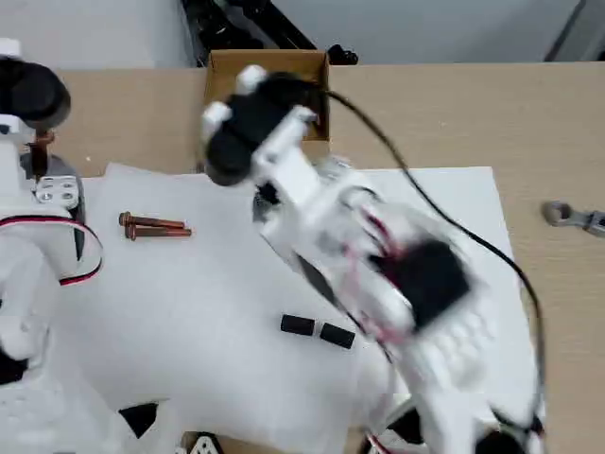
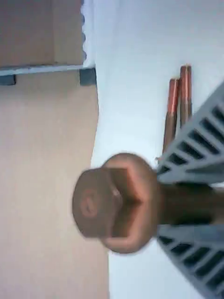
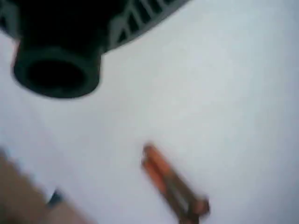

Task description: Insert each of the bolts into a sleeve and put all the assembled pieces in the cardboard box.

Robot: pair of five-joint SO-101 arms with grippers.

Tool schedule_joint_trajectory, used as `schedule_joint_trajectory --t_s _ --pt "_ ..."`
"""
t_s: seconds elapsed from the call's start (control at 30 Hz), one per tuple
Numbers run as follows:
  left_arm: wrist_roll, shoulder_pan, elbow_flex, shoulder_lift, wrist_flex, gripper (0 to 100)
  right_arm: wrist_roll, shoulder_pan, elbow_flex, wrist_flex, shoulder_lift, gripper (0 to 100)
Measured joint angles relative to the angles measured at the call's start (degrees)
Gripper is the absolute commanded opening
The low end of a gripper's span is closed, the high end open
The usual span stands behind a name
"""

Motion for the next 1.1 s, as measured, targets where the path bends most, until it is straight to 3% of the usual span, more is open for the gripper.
schedule_joint_trajectory --t_s 0.3,0.47,0.67,0.87,1.1 --pt "7.47 0.53 13.27 0.09 -10.37 1 -0.35 2.2 10.37 4.66 -20.31 1.5" --pt "7.38 6.68 14.51 0.18 -13.89 1 -0.44 6.86 21.36 5.19 -30.68 1.5" --pt "7.3 15.38 14.51 0.18 -18.29 1 -2.2 7.47 34.2 4.57 -42.64 1.4" --pt "7.3 17.67 14.51 0.18 -23.65 1 -10.37 7.56 49.32 -9.67 -54.95 1.3" --pt "7.47 23.03 14.51 0.18 -24.97 1 -12.22 7.21 73.58 -37.19 -66.73 0.3"
